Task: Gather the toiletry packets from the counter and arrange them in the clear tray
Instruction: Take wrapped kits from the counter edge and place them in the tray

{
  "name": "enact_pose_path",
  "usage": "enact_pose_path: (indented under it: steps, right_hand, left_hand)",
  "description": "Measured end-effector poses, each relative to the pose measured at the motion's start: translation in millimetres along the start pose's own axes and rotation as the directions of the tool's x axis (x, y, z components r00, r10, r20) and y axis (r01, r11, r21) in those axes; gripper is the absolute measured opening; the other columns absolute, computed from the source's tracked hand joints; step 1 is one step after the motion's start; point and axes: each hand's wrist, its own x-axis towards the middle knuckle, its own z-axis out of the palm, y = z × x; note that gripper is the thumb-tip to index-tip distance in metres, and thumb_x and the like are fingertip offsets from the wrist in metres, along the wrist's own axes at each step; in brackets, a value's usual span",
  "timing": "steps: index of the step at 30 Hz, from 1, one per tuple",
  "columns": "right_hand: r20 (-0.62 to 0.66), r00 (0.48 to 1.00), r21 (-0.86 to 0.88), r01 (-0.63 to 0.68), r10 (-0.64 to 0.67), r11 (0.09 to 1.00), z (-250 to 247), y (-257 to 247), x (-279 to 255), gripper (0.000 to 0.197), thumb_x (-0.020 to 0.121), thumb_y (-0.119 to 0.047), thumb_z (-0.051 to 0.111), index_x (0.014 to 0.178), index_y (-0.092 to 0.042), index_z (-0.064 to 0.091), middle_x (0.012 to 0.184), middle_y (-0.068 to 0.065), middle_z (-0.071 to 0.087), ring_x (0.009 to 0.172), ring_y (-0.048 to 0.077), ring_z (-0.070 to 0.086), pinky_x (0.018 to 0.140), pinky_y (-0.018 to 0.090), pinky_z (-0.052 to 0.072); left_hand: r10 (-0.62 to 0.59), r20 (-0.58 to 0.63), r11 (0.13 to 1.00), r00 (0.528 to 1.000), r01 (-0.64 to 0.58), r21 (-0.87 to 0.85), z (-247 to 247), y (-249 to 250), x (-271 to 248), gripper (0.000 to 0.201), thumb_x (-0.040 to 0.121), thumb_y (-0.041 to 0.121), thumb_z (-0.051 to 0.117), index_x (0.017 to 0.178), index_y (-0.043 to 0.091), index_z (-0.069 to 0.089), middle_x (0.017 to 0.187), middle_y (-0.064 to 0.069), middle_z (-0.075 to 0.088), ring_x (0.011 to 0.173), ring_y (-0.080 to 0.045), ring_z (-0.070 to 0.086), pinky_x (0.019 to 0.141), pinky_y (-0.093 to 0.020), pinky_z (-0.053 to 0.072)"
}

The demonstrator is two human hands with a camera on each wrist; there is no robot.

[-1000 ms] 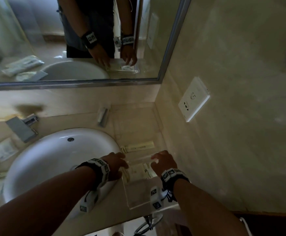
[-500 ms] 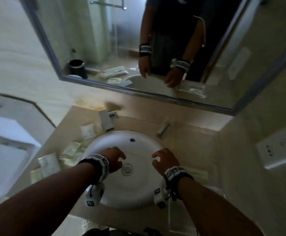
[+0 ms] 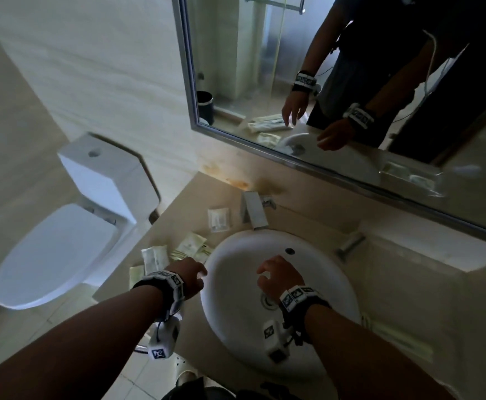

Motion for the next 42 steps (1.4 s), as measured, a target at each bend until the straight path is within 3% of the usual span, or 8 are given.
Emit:
enact_pose_path:
  steps: [13,16,21,24,30,33,37,42]
  right_hand:
    - [0.137,0.988,-0.086,-0.055,0.067,0.995,20.2,-75.3,60.4,0.034,0.090,-0.031,0.049,0.121,-0.028,0.062,0.134,0.006,0.044,0.117,0.028,0.052,0.100,0.040,0.045]
    - [0.164,0.986,-0.103,-0.008,0.025,0.995,27.0,-95.5,76.0,0.041,0.090,-0.027,0.052,0.131,-0.028,0.058,0.138,0.006,0.042,0.125,0.027,0.049,0.104,0.037,0.043]
    - [0.219,0.974,-0.113,0.091,-0.064,0.989,47.8,-128.9,103.3,0.055,0.080,-0.042,0.062,0.134,-0.034,0.051,0.142,0.001,0.037,0.133,0.024,0.041,0.109,0.037,0.039]
    - [0.192,0.975,-0.126,0.138,-0.112,0.982,60.7,-148.1,117.1,0.060,0.079,-0.039,0.063,0.137,-0.036,0.047,0.147,-0.001,0.033,0.135,0.023,0.036,0.111,0.037,0.036]
    - [0.292,0.942,-0.350,0.268,-0.168,0.898,91.0,-167.7,137.2,0.084,0.076,-0.048,0.070,0.146,-0.037,0.024,0.158,0.003,0.010,0.143,0.033,0.015,0.112,0.048,0.031]
    - [0.263,0.951,-0.406,0.263,-0.163,0.875,102.7,-170.9,138.1,0.075,0.084,-0.045,0.061,0.146,-0.036,0.020,0.159,0.007,0.005,0.144,0.035,0.011,0.112,0.051,0.028]
    - [0.208,0.961,-0.420,0.259,-0.185,0.870,107.8,-173.8,138.6,0.058,0.091,-0.034,0.053,0.144,-0.030,0.027,0.155,0.010,0.013,0.139,0.037,0.018,0.108,0.052,0.031]
    - [0.165,0.951,-0.417,0.307,-0.261,0.855,97.9,-169.6,147.2,0.035,0.099,-0.022,0.040,0.133,-0.021,0.041,0.141,0.012,0.032,0.123,0.036,0.038,0.094,0.048,0.045]
  left_hand:
    - [-0.048,-0.019,0.999,0.999,0.048,0.000,-21.2,-80.9,33.7,0.040,0.085,0.034,0.057,0.125,0.033,0.059,0.139,-0.001,0.050,0.128,-0.023,0.049,0.106,-0.031,0.042]
    - [-0.061,-0.034,0.998,0.998,0.061,0.000,-28.2,-96.1,43.0,0.040,0.084,0.034,0.056,0.125,0.034,0.059,0.136,-0.001,0.051,0.126,-0.025,0.050,0.105,-0.033,0.042]
    - [-0.085,-0.026,0.996,0.996,0.085,0.003,-34.3,-122.4,56.7,0.042,0.089,0.031,0.052,0.131,0.032,0.053,0.138,-0.004,0.049,0.125,-0.026,0.051,0.103,-0.035,0.044]
    - [-0.097,-0.015,0.995,0.995,0.097,-0.016,-36.2,-134.4,61.4,0.042,0.092,0.028,0.049,0.134,0.031,0.051,0.140,-0.003,0.047,0.128,-0.025,0.049,0.106,-0.035,0.041]
    - [-0.142,-0.042,0.983,0.989,0.136,-0.122,-42.5,-150.1,68.8,0.046,0.093,0.011,0.044,0.135,0.030,0.051,0.138,-0.001,0.052,0.127,-0.023,0.051,0.105,-0.032,0.041]
    - [-0.167,-0.012,0.970,0.986,0.162,-0.181,-44.5,-159.8,72.3,0.053,0.089,0.000,0.041,0.134,0.025,0.052,0.137,-0.001,0.054,0.126,-0.022,0.052,0.103,-0.032,0.044]
    - [-0.219,0.022,0.948,0.975,0.218,-0.232,-41.9,-172.7,79.6,0.050,0.093,-0.004,0.037,0.140,0.009,0.047,0.143,-0.007,0.049,0.135,-0.020,0.044,0.109,-0.027,0.031]
    - [-0.206,0.009,0.938,0.978,0.200,-0.283,-45.8,-174.9,76.8,0.049,0.092,-0.003,0.039,0.135,0.014,0.054,0.139,-0.002,0.055,0.133,-0.017,0.047,0.110,-0.026,0.032]
